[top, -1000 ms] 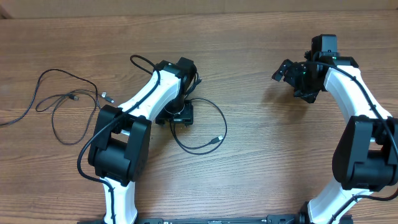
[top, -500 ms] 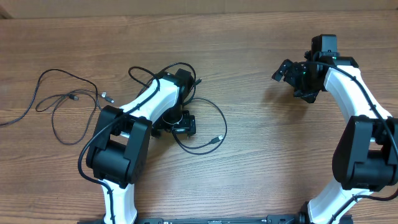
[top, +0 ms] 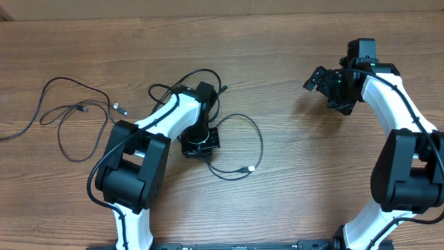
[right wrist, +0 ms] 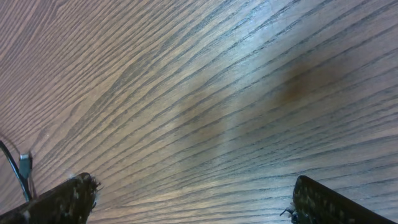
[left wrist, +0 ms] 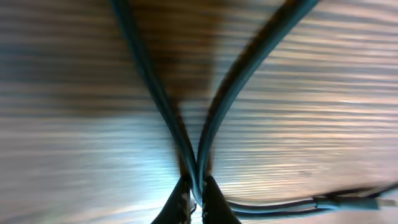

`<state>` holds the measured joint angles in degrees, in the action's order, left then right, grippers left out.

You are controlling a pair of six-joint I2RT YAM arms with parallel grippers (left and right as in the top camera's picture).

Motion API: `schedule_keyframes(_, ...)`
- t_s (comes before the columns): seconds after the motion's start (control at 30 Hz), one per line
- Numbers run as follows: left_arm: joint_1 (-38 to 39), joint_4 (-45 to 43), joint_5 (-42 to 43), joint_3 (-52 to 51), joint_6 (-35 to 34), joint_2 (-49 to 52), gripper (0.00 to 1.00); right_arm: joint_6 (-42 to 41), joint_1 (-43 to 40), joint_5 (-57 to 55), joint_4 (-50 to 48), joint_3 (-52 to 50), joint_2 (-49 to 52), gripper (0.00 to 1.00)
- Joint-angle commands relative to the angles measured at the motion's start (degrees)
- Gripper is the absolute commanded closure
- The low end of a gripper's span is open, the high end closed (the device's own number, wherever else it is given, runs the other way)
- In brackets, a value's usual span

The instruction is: Untangle cables

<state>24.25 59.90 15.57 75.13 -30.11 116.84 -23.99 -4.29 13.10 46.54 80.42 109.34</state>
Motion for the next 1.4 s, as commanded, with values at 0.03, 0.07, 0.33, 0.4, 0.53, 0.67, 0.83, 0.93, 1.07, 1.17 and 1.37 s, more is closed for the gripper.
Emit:
schedule_keyframes(0.03,3.87,-5.22,8.15,-1.75,0.13,2.78,0.96,-0.02,0.04,-0.20,-0.13,0.92,-1.42,0.00)
schedule_keyframes(0.07,4.26,-6.32,10.12,-1.75,0.87,2.73,0.96,-0.02,0.04,-0.22,-0.13,0.92,-1.42,0.00)
schedule_keyframes(0.33,4.92,-5.49,13.00,2.05,5.70,1.05,0.96,-0.02,0.04,-0.20,-0.13,0.92,-1.42,0.00)
schedule_keyframes(0.4,4.37,-2.78,10.95,4.46,5.68,0.04,0.96,-0.02,0.04,-0.20,-0.13,0.92,-1.42,0.00)
schedule_keyframes(0.53,3.91,4.24,4.63,12.90,5.70,-2.36,0.86,-0.02,0.04,-0.20,-0.13,0.92,-1.42,0.00)
schedule_keyframes(0.67,3.93,3.98,-0.07,17.70,5.70,-2.64,0.70,-0.02,0.04,-0.20,-0.13,0.92,-1.42,0.00)
schedule_keyframes(0.83,3.96,-2.93,-6.29,17.16,5.66,-2.36,0.75,-0.02,0.04,-0.20,-0.13,0.92,-1.42,0.00)
schedule_keyframes(0.93,3.96,-8.04,-9.55,15.67,5.25,-2.12,0.74,-0.02,0.04,-0.20,-0.13,0.92,-1.42,0.00)
schedule_keyframes(1.07,3.96,-12.11,-13.16,14.45,5.27,-1.73,0.71,-0.02,0.04,-0.22,-0.13,0.92,-1.42,0.00)
schedule_keyframes(1.17,3.96,-11.93,-16.22,14.12,5.25,-1.70,0.71,-0.02,0.04,-0.20,-0.13,0.92,-1.42,0.00)
schedule_keyframes(1.37,3.96,-12.55,-17.49,12.07,4.87,-1.70,0.72,-0.02,0.04,-0.20,-0.13,0.92,-1.42,0.00)
